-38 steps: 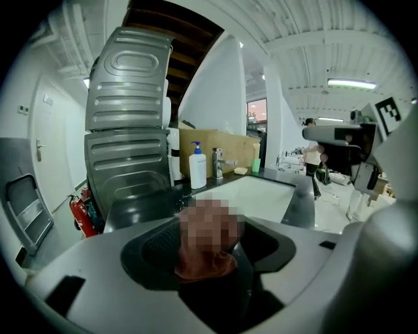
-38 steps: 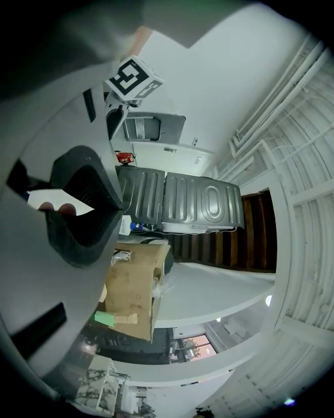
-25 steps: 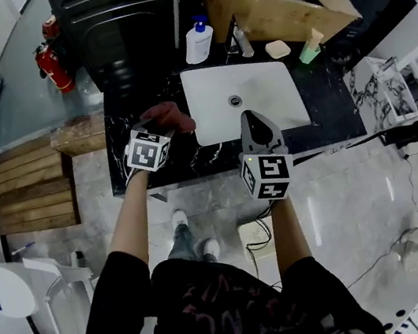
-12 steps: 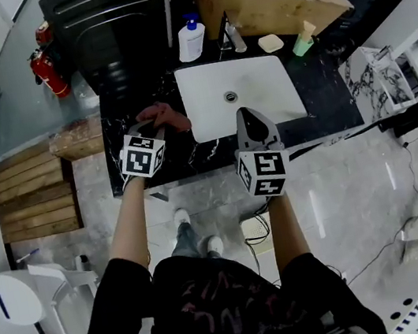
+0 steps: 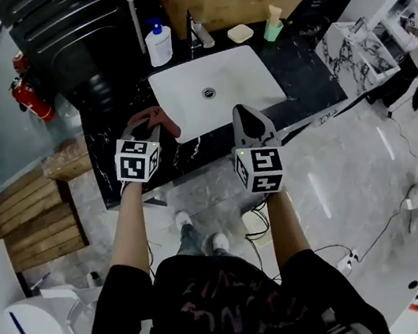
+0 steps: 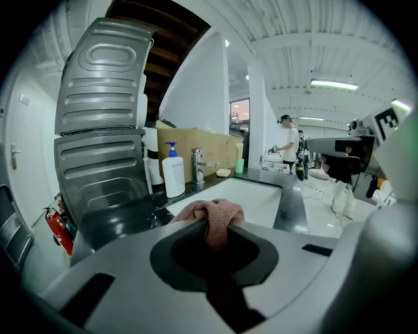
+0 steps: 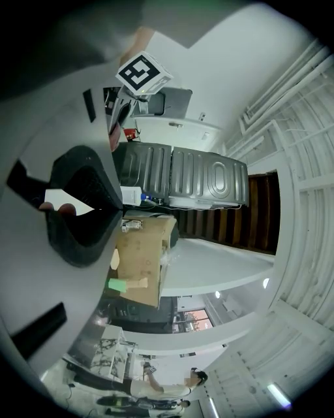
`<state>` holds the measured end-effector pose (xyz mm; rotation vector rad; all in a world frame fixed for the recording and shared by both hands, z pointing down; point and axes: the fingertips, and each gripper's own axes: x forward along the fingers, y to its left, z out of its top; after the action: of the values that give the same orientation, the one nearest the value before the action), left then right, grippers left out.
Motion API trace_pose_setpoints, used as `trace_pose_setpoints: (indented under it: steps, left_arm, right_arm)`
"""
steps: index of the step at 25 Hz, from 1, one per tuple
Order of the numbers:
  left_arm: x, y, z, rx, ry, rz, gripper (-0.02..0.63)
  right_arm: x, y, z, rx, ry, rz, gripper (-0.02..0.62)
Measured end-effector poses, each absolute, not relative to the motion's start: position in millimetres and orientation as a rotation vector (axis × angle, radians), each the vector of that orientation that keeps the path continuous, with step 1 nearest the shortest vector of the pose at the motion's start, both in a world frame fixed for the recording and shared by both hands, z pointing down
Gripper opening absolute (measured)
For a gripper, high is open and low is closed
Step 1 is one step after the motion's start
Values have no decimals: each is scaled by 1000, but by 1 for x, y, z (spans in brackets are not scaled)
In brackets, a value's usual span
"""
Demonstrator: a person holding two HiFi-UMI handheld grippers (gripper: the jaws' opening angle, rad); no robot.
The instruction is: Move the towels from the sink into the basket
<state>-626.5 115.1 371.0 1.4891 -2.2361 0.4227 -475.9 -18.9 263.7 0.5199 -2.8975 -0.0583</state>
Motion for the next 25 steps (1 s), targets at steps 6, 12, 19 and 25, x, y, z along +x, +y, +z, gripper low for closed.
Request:
trace_pose_setpoints:
  steps: [6,12,19,25]
  left_arm:
    - [-598,59,362,1657,-2168,435,51]
    - [-540,-13,354,1873,-2035,436,52]
    - [-422,-98,350,2153,-1806,482,52]
    - [-289,-145,353,2342,-1590,509,52]
  right_arm:
    - [-439,-52,265,689,-2863,-35,15]
    - [-370,-93,269,929,-2794,3,15]
    - [-239,-128,274,1264,-2654,50,15]
    - [-112,-149,280,1514,-2531,110,15]
